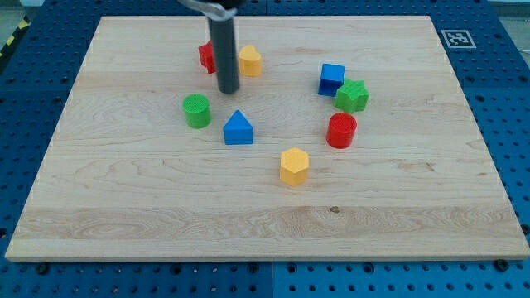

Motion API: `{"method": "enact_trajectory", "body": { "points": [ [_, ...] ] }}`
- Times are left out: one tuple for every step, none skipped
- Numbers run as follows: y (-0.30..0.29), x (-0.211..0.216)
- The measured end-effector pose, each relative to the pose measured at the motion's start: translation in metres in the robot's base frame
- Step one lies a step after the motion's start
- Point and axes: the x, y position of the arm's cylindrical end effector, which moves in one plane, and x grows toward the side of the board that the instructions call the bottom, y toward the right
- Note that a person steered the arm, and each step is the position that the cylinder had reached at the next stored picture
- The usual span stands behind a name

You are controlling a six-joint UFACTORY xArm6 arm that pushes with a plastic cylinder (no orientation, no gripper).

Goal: Push the red circle right to the yellow heart

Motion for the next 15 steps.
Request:
{"method": "enact_trajectory", "body": {
  "points": [
    [0.057, 0.034],
    [0.106, 0.058],
    [0.127, 0.086],
    [0.139, 0.11],
    [0.165, 0.133],
    [0.21, 0.143],
    [0.219, 0.138],
    [0.197, 0.126],
    [0.172, 0.109],
    [0.162, 0.091],
    [0.157, 0.073],
    [0.156, 0.051],
    [0.155, 0.033],
    [0.145, 0.021],
    [0.126, 0.008]
  ]
}}
